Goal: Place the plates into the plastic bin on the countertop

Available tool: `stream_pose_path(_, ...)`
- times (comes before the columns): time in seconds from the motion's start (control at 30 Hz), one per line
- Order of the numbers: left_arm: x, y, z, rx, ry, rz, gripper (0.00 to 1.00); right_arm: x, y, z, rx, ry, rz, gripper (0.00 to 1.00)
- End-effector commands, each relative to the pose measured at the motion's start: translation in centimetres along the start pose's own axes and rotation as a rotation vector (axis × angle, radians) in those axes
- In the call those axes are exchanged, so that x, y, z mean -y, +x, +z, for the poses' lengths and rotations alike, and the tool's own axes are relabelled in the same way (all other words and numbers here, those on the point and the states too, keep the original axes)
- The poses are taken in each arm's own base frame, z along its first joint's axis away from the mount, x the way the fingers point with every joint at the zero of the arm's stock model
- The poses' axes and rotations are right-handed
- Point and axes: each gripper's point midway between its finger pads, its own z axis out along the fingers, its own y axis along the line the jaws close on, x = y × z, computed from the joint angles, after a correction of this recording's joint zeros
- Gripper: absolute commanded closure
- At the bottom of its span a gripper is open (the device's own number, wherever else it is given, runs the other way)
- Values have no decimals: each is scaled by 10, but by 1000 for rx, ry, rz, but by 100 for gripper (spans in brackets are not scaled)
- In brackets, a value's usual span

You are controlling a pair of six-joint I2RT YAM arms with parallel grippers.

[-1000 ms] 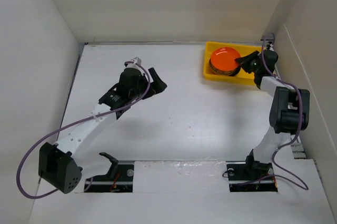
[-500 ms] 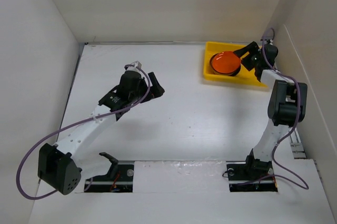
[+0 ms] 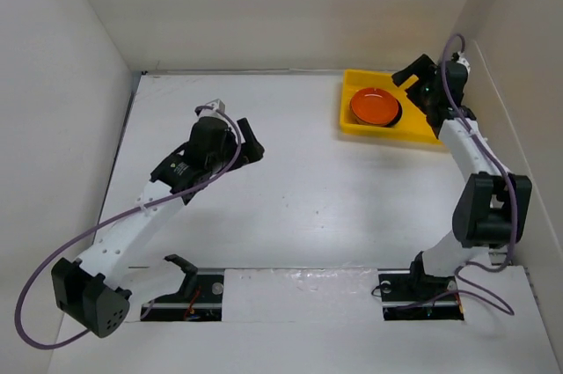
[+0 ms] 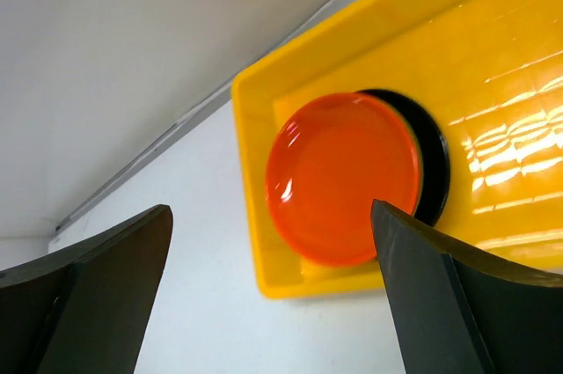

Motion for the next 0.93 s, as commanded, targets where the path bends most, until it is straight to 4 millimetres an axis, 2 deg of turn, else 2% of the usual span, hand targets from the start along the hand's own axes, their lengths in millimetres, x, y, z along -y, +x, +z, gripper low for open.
stream_pose_path(0.0, -12, -34, -30, 122, -100, 20, 0, -29, -4, -46, 60, 28, -114, 0)
stream_pose_path(0.03, -12, -44, -37, 152, -123, 18, 0, -36, 17, -59, 14, 25, -144, 0)
stream_pose_path(0.07, -21, -45, -41, 154, -171, 33, 0, -55, 13, -84, 33, -26, -185, 0)
stream_pose_path(0.1, -29, -55, -49, 202, -221, 32, 0, -63, 19, -98, 30, -44, -214, 0)
stream_pose_path(0.13, -30, -64, -57, 229, -243, 29, 0, -73, 39, -114, -8, -61, -256, 0)
stream_pose_path(0.17, -38, -66, -64, 236, -279, 34, 0, -80, 46, -129, -17, -81, -285, 0)
stream_pose_path(0.2, -41, -71, -73, 265, -299, 31, 0, -90, 44, -156, 5, -129, -334, 0)
stream_pose_path(0.23, -52, -76, -85, 302, -350, 32, 0, -97, 61, -175, -35, -154, -379, 0)
stream_pose_path(0.27, -54, -83, -90, 330, -366, 28, 0, -97, 68, -188, -45, -160, -392, 0)
stream_pose_path(0.3, -60, -84, -102, 357, -384, 13, 0, -104, 60, -214, -8, -205, -416, 0)
stream_pose_path(0.37, -69, -89, -120, 411, -409, -8, 0, -102, 73, -242, -47, -249, -468, 0)
stream_pose_path(0.4, -69, -91, -136, 447, -378, -38, 0, -100, 73, -254, -49, -262, -481, 0)
stream_pose_path(0.43, -75, -89, -143, 462, -381, -43, 0, -98, 65, -275, -21, -293, -484, 0)
stream_pose_path(0.5, -78, -82, -152, 472, -346, -54, 0, -86, 63, -300, -35, -297, -501, 0)
stream_pose_path(0.53, -78, -81, -166, 511, -295, -78, 0, -84, 56, -322, -9, -338, -503, 0)
stream_pose_path(0.6, -81, -70, -167, 503, -252, -64, 0, -70, 55, -344, -18, -341, -517, 0)
stream_pose_path(0.67, -84, -63, -183, 540, -189, -96, 0, -62, 46, -371, 21, -380, -510, 0)
stream_pose_path(0.7, -83, -61, -185, 551, -162, -103, 0, -59, 42, -381, 38, -392, -512, 0)
stream_pose_path(0.73, -81, -62, -201, 595, -103, -126, 0, -52, 42, -388, 41, -394, -511, 0)
stream_pose_path(0.8, -83, -62, -212, 634, -66, -145, 0, -49, 36, -406, 84, -442, -490, 0)
stream_pose_path(0.9, -94, -64, -229, 702, -65, -203, 0, -47, 37, -411, 93, -459, -486, 0)
